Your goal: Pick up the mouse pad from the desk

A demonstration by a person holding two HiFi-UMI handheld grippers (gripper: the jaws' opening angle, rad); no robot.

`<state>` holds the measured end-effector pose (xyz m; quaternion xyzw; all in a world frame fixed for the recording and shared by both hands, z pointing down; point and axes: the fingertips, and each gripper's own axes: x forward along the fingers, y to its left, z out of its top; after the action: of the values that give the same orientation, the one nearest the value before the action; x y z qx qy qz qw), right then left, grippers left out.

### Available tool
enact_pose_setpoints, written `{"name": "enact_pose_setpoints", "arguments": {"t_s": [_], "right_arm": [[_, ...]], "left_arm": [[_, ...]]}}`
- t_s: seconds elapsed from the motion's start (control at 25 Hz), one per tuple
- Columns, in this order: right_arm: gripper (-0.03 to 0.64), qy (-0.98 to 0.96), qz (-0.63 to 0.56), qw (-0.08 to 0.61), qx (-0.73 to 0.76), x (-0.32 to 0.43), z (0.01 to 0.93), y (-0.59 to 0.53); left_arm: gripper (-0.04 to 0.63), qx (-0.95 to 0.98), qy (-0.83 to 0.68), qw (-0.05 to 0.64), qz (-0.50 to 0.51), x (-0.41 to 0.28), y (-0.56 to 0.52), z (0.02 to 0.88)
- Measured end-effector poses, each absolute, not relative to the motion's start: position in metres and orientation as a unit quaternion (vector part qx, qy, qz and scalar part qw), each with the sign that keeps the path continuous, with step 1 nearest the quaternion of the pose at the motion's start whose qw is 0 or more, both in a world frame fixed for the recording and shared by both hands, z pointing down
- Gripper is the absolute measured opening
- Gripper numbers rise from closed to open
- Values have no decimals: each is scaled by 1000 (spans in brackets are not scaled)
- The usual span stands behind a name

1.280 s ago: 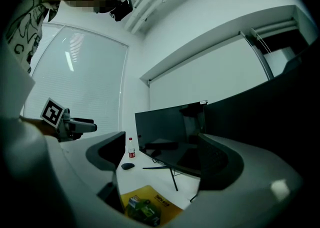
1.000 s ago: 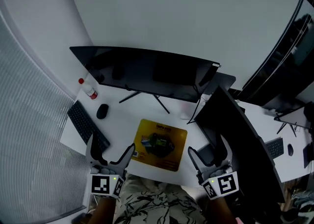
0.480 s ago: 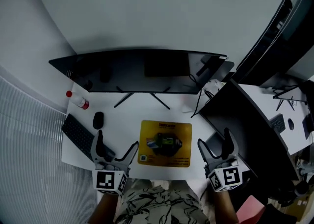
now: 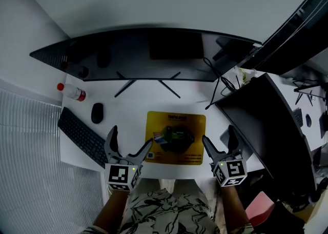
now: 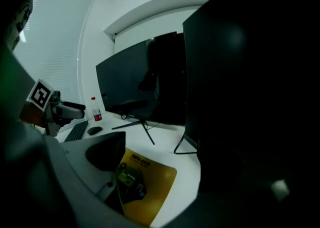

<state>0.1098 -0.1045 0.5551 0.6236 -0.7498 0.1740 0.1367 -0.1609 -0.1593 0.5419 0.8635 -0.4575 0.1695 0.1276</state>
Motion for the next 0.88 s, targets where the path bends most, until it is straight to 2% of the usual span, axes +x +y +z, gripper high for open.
{"name": "enact_pose_setpoints", "arguments": {"t_s": [0.4, 0.64, 0.88], "right_arm": [[434, -735, 252, 195, 599, 106, 654, -104], [422, -724, 292, 228, 582, 99, 705, -94], [411, -709, 310, 256, 579, 96, 734, -88]], "left_arm": [[538, 852, -434, 189, 224, -150, -158, 637], [518, 850, -405, 232, 245, -140, -154, 687], [486, 846, -389, 239, 275, -132, -148, 722]]}}
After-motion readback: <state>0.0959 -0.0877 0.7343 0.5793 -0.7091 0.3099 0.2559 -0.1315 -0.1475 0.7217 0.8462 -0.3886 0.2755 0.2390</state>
